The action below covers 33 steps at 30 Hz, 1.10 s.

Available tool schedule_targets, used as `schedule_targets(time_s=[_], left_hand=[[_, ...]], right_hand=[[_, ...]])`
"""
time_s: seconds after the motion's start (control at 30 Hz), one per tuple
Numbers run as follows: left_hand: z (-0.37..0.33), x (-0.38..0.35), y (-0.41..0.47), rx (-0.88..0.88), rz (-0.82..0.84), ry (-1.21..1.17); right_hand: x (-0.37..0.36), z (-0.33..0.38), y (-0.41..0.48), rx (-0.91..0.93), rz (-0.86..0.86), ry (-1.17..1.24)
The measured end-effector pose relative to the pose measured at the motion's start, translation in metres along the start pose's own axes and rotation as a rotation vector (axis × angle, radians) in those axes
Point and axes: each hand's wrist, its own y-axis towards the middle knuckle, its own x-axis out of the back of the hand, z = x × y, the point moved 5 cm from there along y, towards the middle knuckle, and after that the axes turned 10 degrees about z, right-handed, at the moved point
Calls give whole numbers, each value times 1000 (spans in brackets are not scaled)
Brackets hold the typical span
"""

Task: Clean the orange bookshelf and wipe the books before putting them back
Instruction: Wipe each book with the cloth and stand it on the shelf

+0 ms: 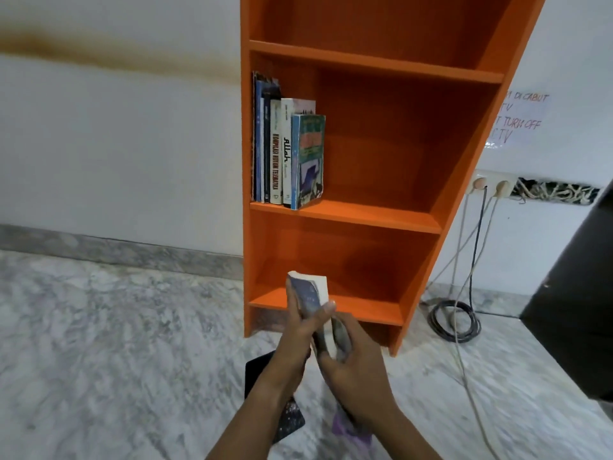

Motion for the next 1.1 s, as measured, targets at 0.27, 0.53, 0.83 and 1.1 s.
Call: schedule_targets(time_s=[0.27,0.53,0.83,1.1], left_hand=[[-6,9,-16,77,26,-509],[25,-15,-30,229,154,-669],[30,-12,-20,124,107,-613],[23,20,-10,23,-14,-740]], right_hand=[[-36,8,-3,82,137,-64],[-2,-3,28,86,-244,-319],[-6,-14,29,-72,-255,-68],[-44,11,4,172,121,-41]])
